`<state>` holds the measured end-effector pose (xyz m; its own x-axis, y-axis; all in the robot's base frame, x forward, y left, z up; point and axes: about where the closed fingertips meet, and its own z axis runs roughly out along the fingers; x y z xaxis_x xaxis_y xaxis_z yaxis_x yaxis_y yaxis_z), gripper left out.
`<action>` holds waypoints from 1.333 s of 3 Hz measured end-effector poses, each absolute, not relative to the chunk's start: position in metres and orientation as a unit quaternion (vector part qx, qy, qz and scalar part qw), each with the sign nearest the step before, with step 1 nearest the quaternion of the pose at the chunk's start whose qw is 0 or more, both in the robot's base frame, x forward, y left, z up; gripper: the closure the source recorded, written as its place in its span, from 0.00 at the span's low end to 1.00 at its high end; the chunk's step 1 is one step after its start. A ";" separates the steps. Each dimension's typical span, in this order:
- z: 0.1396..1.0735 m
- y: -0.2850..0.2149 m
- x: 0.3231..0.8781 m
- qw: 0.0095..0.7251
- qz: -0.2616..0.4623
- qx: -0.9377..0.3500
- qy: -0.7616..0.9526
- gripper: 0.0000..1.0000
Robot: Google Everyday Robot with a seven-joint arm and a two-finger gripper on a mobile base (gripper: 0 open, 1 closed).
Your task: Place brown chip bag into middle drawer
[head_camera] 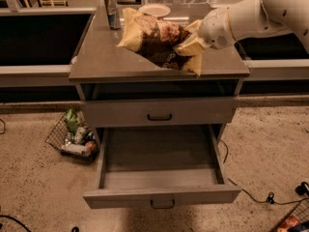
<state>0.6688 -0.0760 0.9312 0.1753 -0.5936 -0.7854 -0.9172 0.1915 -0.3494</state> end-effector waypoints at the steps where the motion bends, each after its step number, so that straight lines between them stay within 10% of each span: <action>1: 0.939 -0.076 0.641 0.445 0.160 -0.639 0.607 1.00; 4: 0.797 -0.064 0.501 0.313 0.208 -0.648 0.662 1.00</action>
Offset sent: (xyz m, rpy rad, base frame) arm -0.1746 0.0195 -0.0828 -0.2510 0.1278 0.1160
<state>0.5011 -0.0639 0.7970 0.0369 -0.7287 -0.6838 -0.9887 0.0728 -0.1309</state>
